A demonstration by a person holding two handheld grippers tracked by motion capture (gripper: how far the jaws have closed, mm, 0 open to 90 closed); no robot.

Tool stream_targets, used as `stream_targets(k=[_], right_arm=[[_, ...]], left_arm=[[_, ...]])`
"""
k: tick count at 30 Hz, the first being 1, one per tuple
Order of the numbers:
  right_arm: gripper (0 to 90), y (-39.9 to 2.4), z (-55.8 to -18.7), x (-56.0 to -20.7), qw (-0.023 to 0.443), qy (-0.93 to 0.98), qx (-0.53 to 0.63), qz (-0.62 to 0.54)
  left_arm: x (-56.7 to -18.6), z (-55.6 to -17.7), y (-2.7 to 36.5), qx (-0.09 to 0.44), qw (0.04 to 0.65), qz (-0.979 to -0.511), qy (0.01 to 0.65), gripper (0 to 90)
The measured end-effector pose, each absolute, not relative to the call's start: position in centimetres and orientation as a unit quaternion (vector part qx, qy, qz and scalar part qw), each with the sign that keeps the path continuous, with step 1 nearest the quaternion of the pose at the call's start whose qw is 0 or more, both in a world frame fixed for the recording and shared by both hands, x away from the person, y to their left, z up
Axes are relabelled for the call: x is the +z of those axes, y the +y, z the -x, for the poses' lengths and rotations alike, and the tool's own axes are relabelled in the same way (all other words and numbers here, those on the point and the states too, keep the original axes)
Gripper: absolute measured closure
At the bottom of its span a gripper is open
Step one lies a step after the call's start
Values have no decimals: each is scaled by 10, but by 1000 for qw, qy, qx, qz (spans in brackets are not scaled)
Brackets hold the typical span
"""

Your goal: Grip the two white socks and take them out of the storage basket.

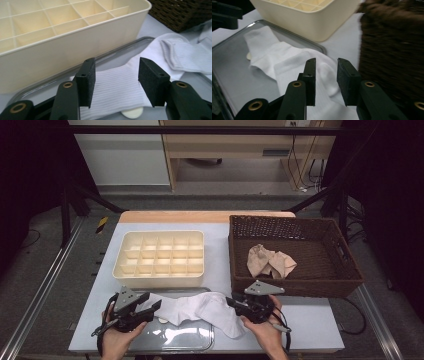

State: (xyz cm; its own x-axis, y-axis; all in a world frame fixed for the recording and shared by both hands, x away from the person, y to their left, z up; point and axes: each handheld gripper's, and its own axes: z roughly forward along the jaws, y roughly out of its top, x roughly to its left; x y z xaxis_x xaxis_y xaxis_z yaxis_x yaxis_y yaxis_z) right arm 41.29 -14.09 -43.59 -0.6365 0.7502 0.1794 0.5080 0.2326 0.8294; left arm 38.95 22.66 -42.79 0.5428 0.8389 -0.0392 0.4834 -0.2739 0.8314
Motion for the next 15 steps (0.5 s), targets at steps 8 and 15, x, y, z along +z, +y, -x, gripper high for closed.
stream_targets(k=[8, 15], right_arm=[[668, -185, -406, -435, 160, 757, 456, -440], [650, -208, -399, -442, 177, 758, 434, -454]], left_arm=[[-417, -389, 195, 205, 432, -780, 404, 476], [-416, -393, 167, 201, 426, -792, 388, 469]])
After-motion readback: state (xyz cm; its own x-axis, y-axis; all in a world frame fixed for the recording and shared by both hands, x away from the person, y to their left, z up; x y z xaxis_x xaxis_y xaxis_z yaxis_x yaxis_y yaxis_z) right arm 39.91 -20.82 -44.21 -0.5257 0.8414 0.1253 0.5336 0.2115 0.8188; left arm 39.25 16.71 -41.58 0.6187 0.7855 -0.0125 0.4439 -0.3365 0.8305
